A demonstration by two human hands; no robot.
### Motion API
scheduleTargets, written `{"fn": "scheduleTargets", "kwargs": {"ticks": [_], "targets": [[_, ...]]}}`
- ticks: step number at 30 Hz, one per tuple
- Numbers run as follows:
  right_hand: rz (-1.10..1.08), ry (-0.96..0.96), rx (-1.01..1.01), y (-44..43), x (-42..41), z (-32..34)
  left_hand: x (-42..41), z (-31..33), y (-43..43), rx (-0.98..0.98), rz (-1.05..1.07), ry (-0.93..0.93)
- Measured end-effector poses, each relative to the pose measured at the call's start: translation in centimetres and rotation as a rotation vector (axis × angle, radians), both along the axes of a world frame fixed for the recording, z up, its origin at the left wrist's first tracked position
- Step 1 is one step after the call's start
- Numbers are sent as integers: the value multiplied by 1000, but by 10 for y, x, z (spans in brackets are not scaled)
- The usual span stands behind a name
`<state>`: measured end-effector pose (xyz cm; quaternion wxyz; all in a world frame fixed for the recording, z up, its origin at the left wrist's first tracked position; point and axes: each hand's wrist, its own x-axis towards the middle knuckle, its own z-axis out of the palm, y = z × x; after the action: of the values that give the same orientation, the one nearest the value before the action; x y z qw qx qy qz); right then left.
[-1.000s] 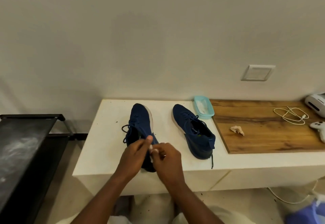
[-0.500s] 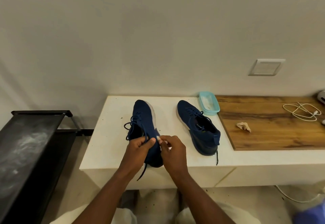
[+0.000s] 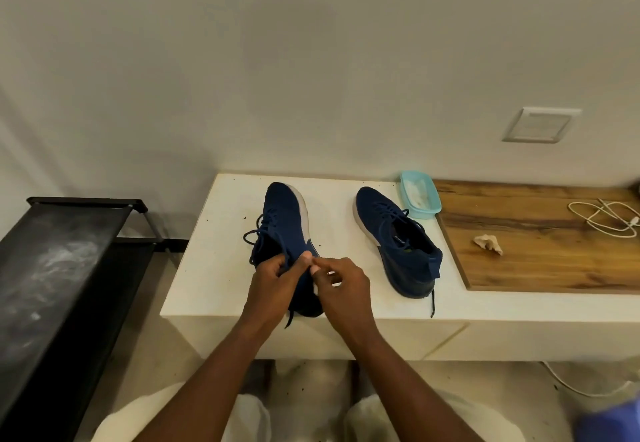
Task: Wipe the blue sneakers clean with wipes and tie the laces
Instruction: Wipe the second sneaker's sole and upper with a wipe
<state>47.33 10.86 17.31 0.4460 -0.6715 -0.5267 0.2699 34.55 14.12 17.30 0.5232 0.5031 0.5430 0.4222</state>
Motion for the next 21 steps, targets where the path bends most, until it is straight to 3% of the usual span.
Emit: {"fn": "scheduleTargets", "kwargs": {"ticks": [4, 10, 16, 21], "targets": [[128, 4, -12, -16, 0, 2, -5, 3, 2, -64, 30, -78], [-54, -41, -73, 8, 12, -4, 1, 10, 2, -107, 77, -85], [182, -236, -35, -16, 2, 3, -2, 13, 3, -137, 134, -144], [-5, -179, 108, -2, 21, 23, 12, 26, 9, -199, 222, -301]]}}
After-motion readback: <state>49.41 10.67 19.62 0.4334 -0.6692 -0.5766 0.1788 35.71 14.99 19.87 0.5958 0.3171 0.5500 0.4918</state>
